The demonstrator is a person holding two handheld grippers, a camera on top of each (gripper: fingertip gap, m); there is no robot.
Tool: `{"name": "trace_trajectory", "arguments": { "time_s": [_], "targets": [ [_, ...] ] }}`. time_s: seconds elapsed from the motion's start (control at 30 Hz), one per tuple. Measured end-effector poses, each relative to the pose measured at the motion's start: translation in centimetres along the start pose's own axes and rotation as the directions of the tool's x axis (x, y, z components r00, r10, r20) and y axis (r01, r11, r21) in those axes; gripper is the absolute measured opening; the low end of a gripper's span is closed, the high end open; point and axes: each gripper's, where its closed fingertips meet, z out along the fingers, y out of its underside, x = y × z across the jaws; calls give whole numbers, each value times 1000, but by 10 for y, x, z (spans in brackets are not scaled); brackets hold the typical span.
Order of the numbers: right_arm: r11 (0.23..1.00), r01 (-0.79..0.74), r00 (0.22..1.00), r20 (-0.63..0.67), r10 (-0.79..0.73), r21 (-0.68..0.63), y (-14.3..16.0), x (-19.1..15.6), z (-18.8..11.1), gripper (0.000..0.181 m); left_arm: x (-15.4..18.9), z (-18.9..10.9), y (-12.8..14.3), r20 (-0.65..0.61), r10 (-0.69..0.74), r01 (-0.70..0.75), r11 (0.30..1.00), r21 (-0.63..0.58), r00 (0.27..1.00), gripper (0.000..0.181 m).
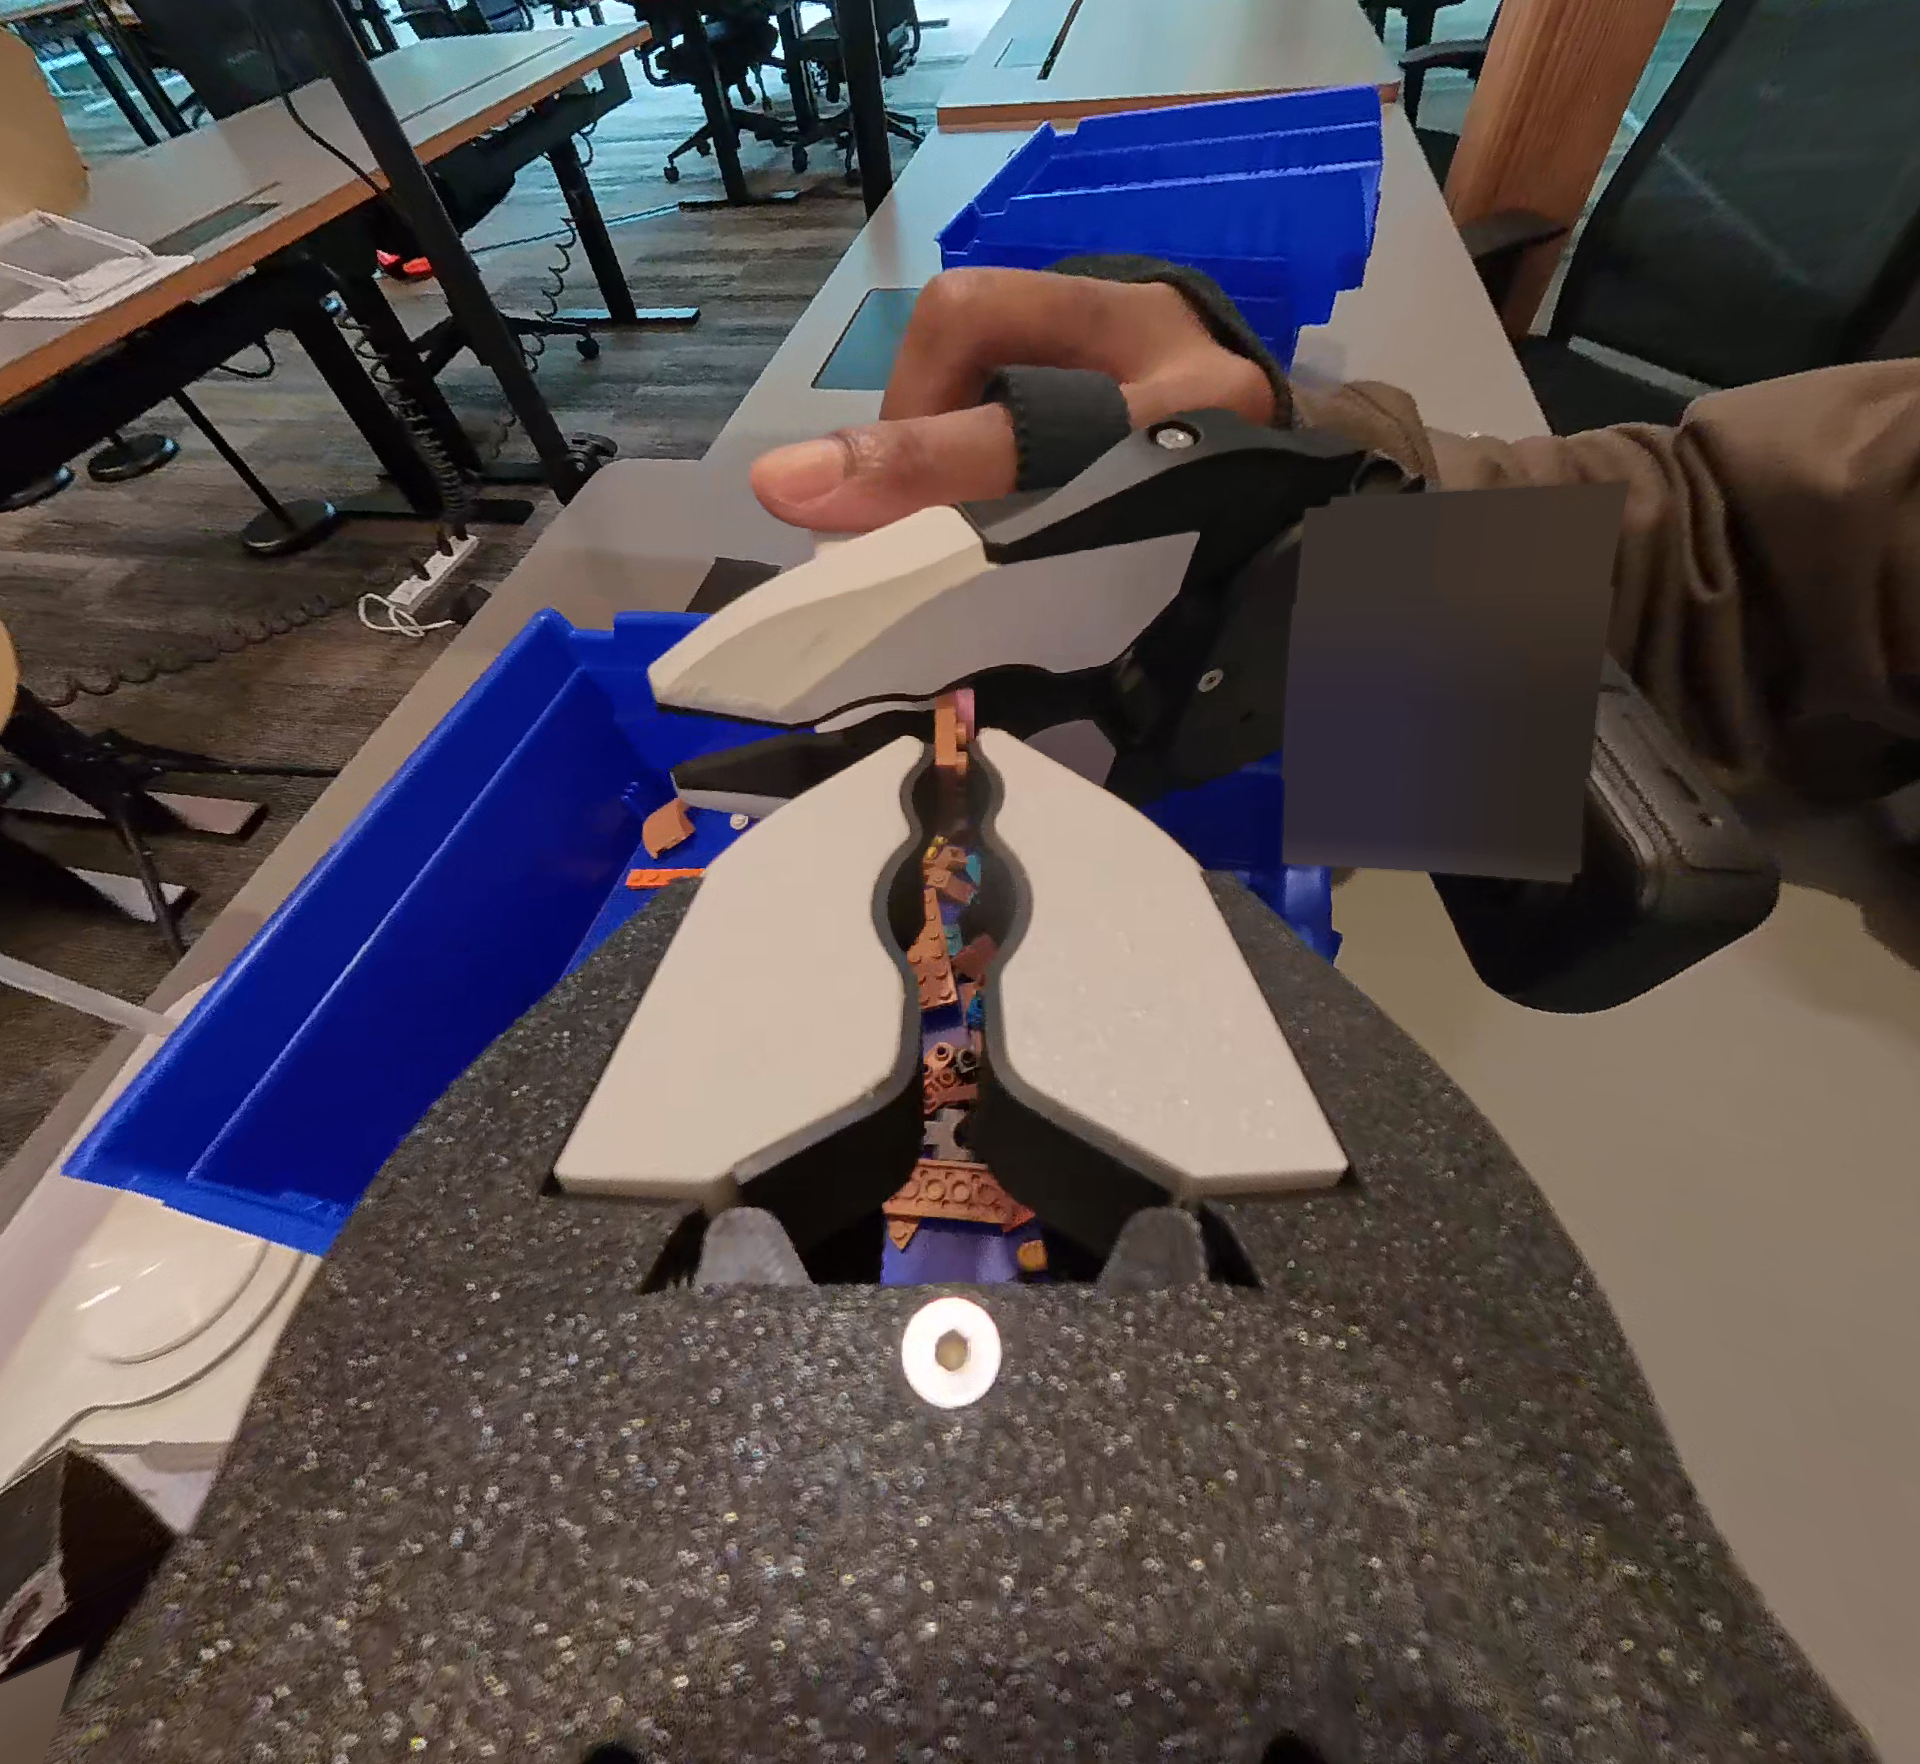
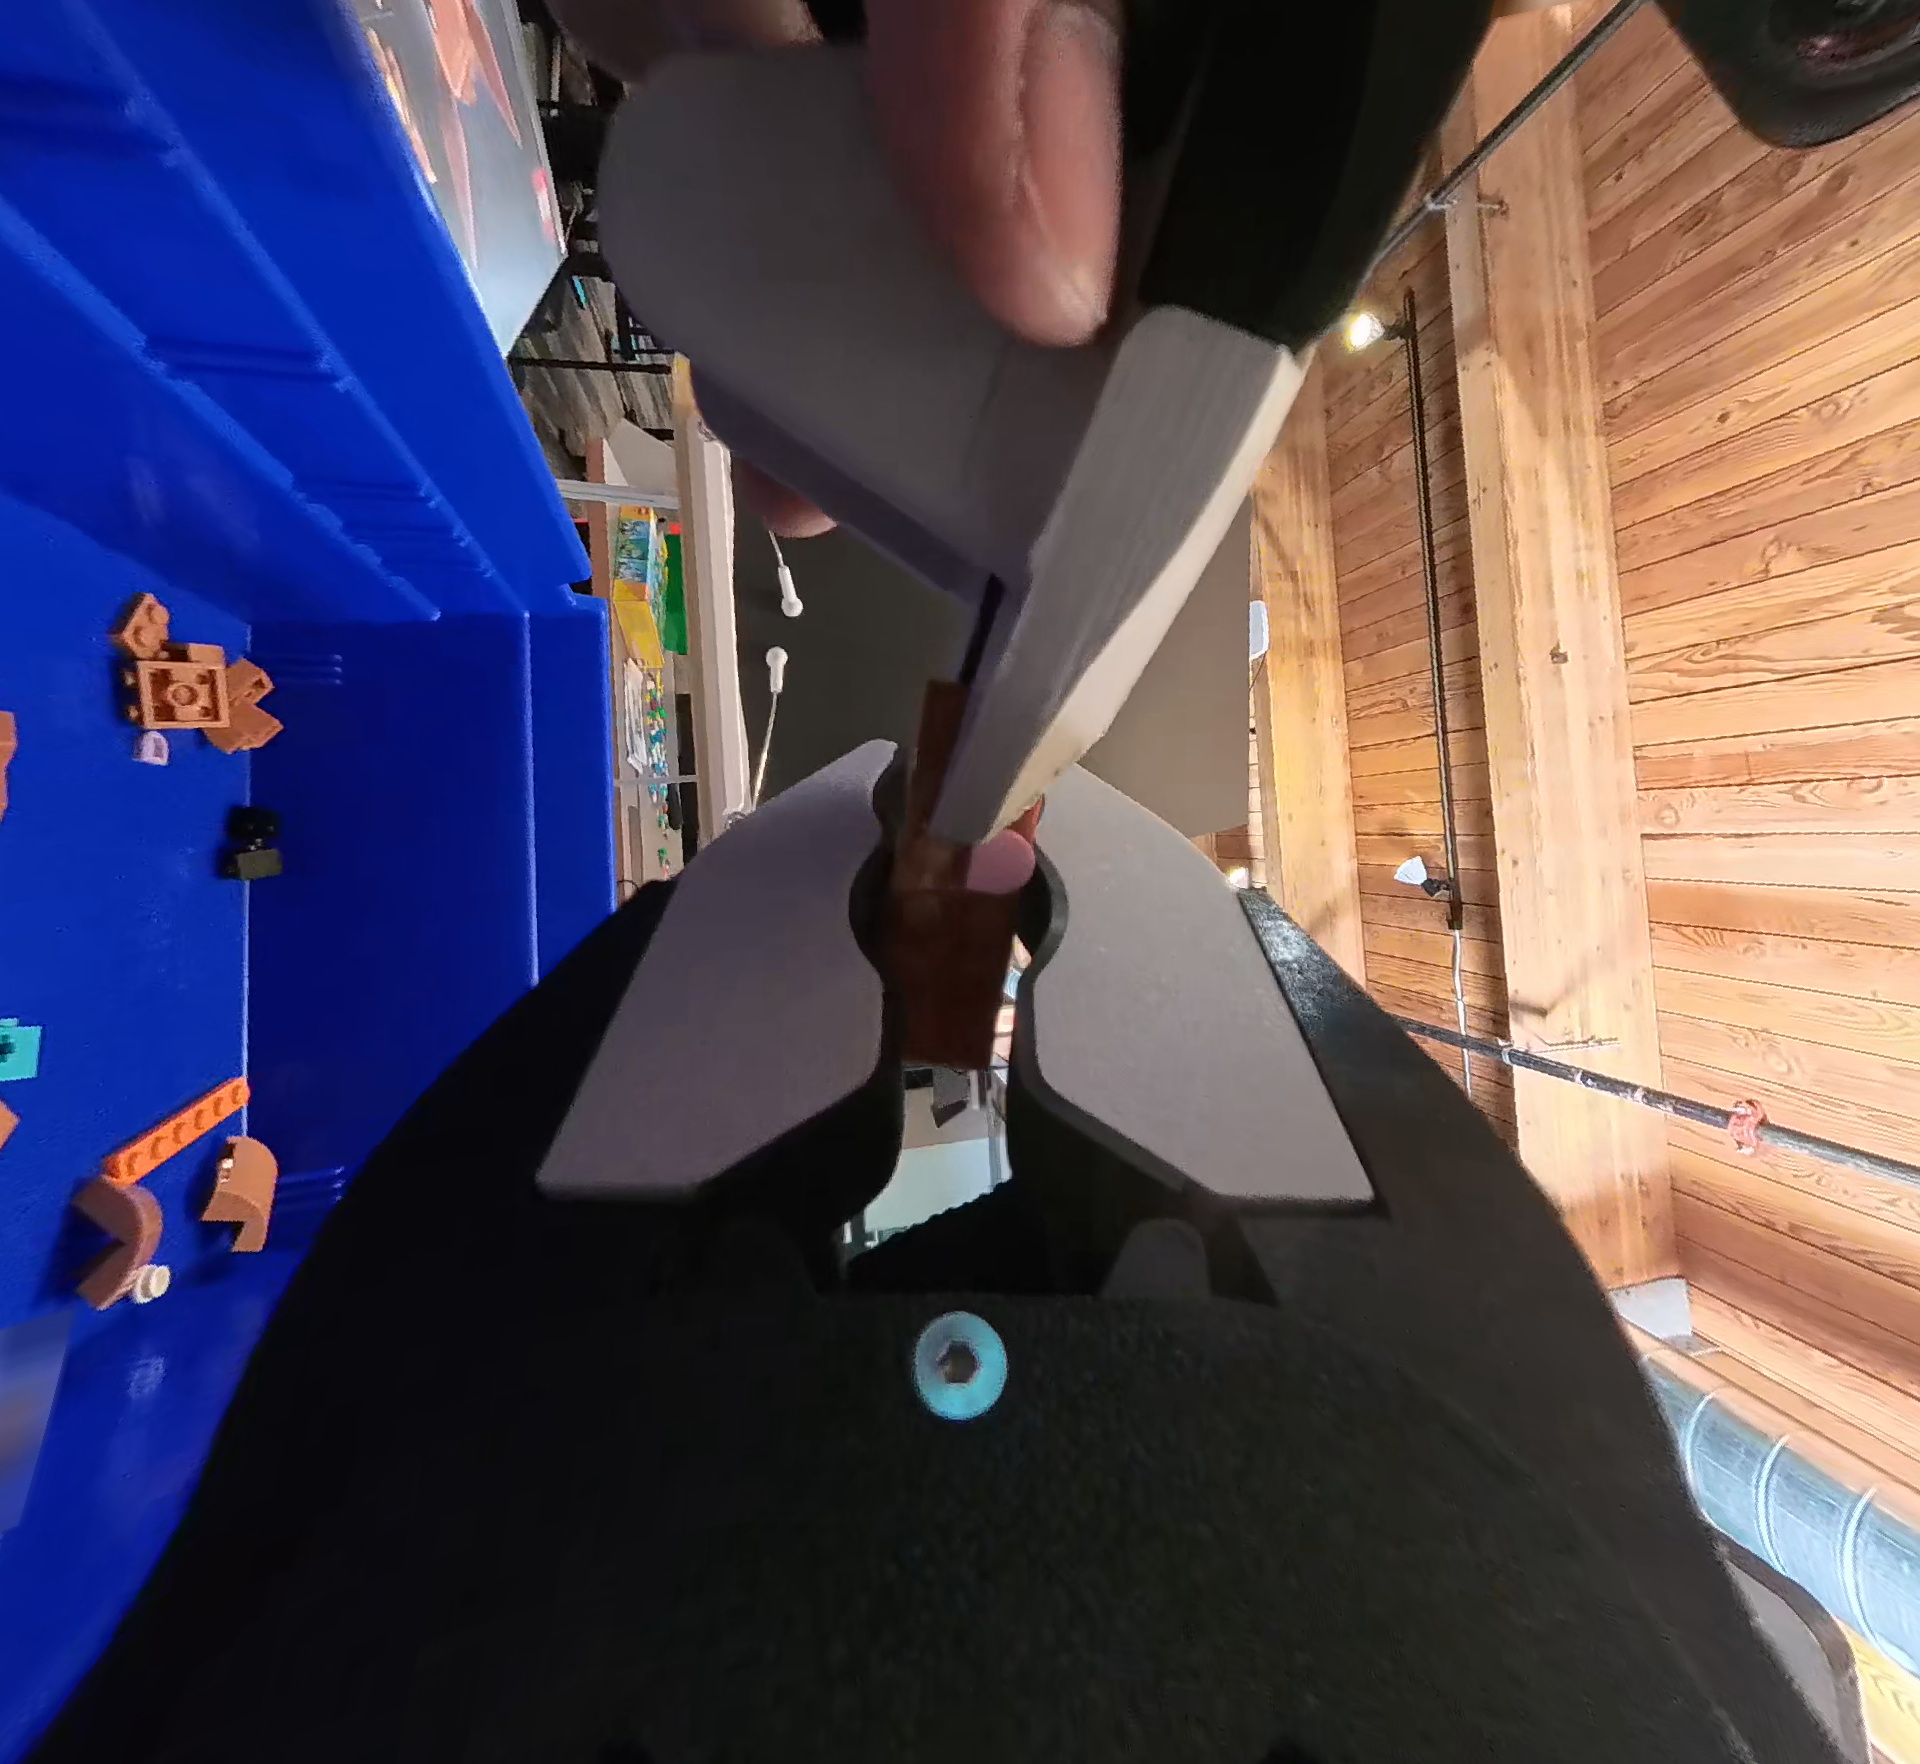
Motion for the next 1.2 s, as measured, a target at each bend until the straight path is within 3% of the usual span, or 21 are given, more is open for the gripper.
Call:
{"name": "trace_trajectory", "arguments": {
  "time_s": [0.37,0.57,1.2],
  "targets": [
    [1000,5,1000,-10,-5,9,-1,3,-2,11,3,0,-1,-112,-115,120,992,44,987,5],
    [996,87,996,-35,-87,9,-4,3,-4,11,5,-1,2,-198,-175,188,981,47,964,5],
    [966,259,963,-80,-258,-7,-5,1,-4,10,6,0,8,-296,-298,319,948,22,907,7]
  ]
}}
